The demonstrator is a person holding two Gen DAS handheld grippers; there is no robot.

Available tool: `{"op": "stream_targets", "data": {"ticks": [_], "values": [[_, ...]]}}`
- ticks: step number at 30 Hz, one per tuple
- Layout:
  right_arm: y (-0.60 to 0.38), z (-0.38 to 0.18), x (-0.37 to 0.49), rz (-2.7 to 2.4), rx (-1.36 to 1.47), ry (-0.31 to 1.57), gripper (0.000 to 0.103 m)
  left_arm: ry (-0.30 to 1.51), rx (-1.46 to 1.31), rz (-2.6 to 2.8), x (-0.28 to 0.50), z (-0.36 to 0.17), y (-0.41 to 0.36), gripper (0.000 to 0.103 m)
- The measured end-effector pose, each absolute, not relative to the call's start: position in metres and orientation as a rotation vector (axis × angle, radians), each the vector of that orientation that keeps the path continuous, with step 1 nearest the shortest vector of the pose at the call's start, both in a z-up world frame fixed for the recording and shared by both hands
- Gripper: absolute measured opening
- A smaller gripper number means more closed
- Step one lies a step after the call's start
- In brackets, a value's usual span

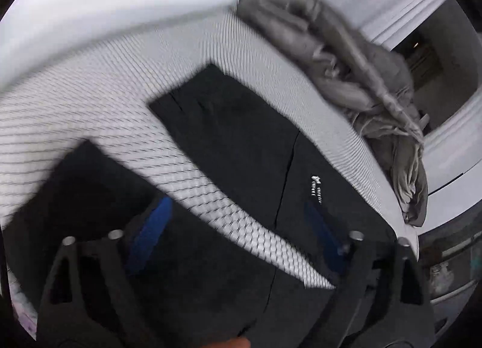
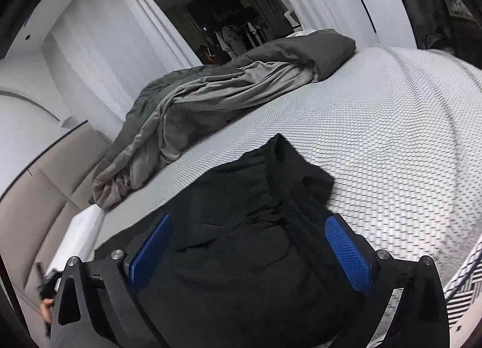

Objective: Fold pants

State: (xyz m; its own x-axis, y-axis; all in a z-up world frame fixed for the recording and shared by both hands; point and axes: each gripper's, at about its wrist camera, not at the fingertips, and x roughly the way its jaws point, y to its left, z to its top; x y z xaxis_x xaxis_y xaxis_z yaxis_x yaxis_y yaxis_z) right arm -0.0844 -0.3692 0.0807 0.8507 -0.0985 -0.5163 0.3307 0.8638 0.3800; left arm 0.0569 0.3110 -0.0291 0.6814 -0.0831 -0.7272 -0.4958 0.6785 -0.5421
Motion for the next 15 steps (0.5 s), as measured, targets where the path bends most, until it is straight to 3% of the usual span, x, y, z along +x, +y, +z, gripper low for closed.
{"op": "stream_targets", "data": {"ticks": [4, 5, 8, 11, 15], "values": [[-0.363, 0.08, -0.083, -0.218, 0.478, 0.506, 0.102, 0.913, -0.849, 0.241, 0.105, -0.06, 0.311, 0.075], [-0.362, 0.079, -0.082, -0.22, 0.47, 0.514, 0.102, 0.92, -0.859, 0.282, 0.113, -0.066, 0.312, 0.065], [-0.359, 0.076, -0.077, -0.233, 0.465, 0.53, 0.102, 0.907, -0.789, 0.39, 0.12, -0.062, 0.313, 0.003], [-0.357, 0.075, -0.077, -0.245, 0.439, 0.538, 0.102, 0.802, -0.755, 0.418, 0.105, -0.047, 0.322, 0.003], [-0.362, 0.074, -0.078, -0.263, 0.407, 0.564, 0.102, 0.853, -0.646, 0.482, 0.116, -0.048, 0.313, 0.004]]}}
